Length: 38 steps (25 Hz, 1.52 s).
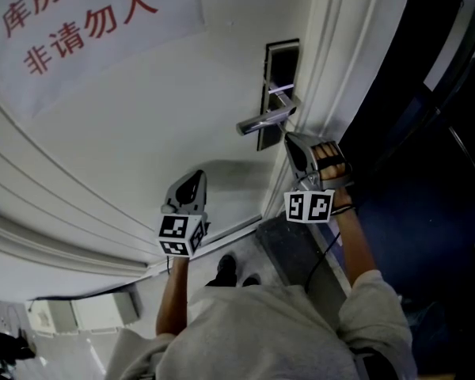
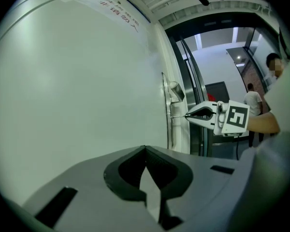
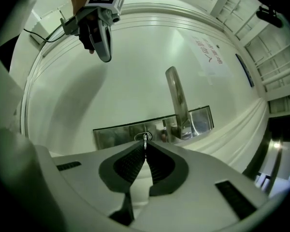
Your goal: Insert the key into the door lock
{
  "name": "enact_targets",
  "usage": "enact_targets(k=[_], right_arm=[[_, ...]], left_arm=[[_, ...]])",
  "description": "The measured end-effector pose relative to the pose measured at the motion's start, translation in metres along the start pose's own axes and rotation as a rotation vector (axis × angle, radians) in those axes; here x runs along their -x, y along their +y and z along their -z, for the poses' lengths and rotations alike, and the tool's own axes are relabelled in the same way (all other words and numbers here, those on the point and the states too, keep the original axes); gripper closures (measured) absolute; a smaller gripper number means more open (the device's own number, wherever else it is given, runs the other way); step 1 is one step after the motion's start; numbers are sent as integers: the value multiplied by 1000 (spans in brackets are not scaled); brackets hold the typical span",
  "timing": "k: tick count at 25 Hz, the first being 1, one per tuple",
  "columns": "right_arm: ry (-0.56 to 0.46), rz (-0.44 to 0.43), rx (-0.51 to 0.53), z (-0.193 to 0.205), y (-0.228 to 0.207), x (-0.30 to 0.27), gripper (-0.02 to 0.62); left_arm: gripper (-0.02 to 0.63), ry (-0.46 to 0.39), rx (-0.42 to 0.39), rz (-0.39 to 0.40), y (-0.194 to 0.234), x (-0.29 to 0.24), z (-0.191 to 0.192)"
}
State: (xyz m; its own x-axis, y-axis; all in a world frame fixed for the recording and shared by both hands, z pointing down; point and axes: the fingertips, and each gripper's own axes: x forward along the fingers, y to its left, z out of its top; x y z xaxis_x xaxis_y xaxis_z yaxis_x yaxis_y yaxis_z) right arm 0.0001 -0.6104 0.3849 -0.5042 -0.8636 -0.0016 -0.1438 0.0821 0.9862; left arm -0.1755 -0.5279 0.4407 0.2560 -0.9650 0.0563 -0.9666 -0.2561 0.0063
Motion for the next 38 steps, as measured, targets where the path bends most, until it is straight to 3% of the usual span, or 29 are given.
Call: enact_targets(k=[16,38], right_arm=[[28,4,80,2,0,-15,566],[36,15,80,-2,1,-41,566]], left_arm=[[589,9,2,19,-5,-8,3],[589,17,-3,14,2,-9,4]])
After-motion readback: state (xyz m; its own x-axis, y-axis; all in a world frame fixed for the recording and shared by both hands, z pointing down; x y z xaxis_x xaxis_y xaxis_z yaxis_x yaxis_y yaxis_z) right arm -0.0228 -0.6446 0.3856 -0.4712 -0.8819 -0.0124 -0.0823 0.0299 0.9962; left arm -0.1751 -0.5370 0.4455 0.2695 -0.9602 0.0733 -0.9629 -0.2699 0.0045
